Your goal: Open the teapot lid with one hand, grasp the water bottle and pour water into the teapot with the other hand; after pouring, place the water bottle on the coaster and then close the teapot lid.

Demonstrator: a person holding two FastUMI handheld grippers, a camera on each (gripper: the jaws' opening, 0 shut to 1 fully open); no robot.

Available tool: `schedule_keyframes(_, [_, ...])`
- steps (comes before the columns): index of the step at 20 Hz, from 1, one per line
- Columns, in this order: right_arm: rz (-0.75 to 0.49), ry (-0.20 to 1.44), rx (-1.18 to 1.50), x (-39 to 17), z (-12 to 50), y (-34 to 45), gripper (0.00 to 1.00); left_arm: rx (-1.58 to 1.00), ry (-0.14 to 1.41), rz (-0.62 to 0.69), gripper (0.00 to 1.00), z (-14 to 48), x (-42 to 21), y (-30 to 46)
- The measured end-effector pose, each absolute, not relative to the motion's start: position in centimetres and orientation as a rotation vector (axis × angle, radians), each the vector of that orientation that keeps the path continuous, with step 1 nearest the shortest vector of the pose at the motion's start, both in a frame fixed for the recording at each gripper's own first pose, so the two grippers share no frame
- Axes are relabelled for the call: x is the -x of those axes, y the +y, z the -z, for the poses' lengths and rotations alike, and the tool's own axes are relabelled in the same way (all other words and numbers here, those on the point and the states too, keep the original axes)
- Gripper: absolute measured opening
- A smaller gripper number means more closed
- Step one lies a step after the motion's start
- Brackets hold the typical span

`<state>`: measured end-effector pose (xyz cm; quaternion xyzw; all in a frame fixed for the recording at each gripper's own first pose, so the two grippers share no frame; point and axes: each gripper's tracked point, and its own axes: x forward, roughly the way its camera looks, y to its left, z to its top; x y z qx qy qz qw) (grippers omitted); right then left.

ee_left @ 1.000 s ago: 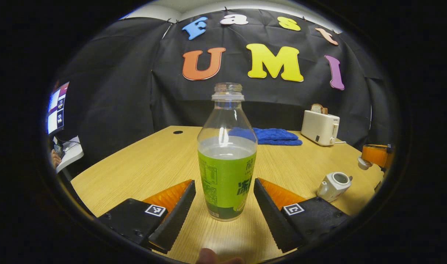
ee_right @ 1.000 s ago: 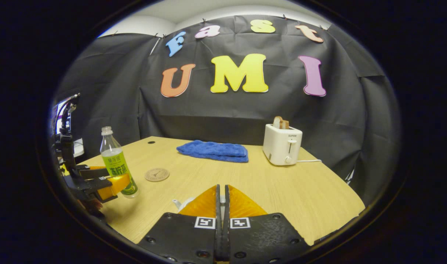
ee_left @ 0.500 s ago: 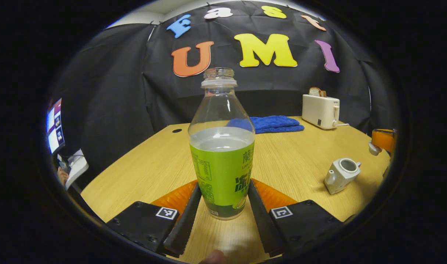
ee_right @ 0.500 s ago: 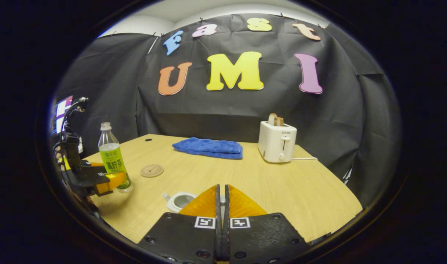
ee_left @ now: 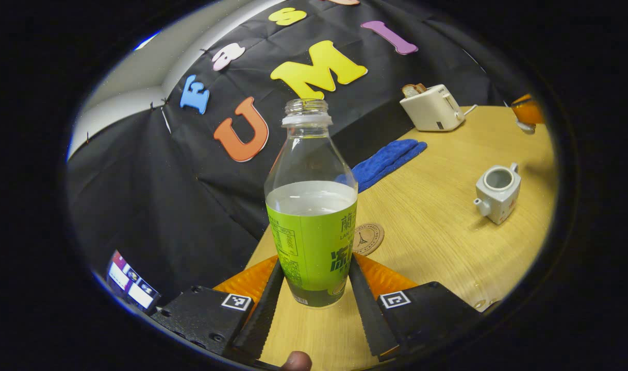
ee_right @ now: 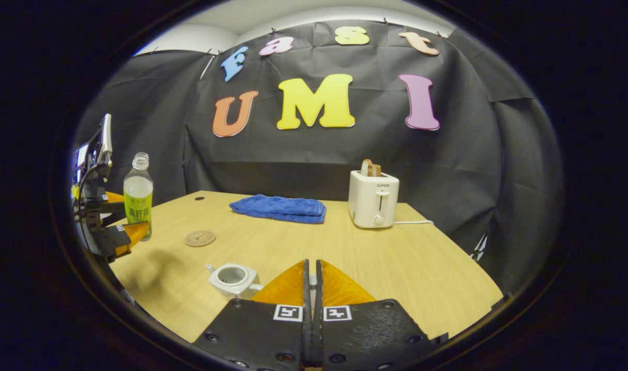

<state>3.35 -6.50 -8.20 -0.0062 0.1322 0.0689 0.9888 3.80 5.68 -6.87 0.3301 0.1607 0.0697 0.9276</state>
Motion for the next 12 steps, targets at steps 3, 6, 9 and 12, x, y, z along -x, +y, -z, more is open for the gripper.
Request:
schedule_keyframes(3, [-0.149,0.272,0.017,-3.2,8.7,-7.0,0.0,-0.814,0.317,-0.15,0.75,5.8,-3.7,5.2])
schedule_keyframes(6, [-0.15,0.272,0.008,-3.1,8.9,-7.7,0.0,-0.941,0.311,-0.168,0.75,5.2,-3.5,4.9])
schedule_keyframes(9, [-0.158,0.275,0.002,-2.8,9.4,-8.1,0.0,-1.044,0.337,-0.176,0.75,5.5,-3.4,4.5])
schedule_keyframes(12, [-0.165,0.278,0.013,-2.7,9.8,-8.7,0.0,-1.151,0.352,-0.182,0.75,5.6,-3.2,4.1])
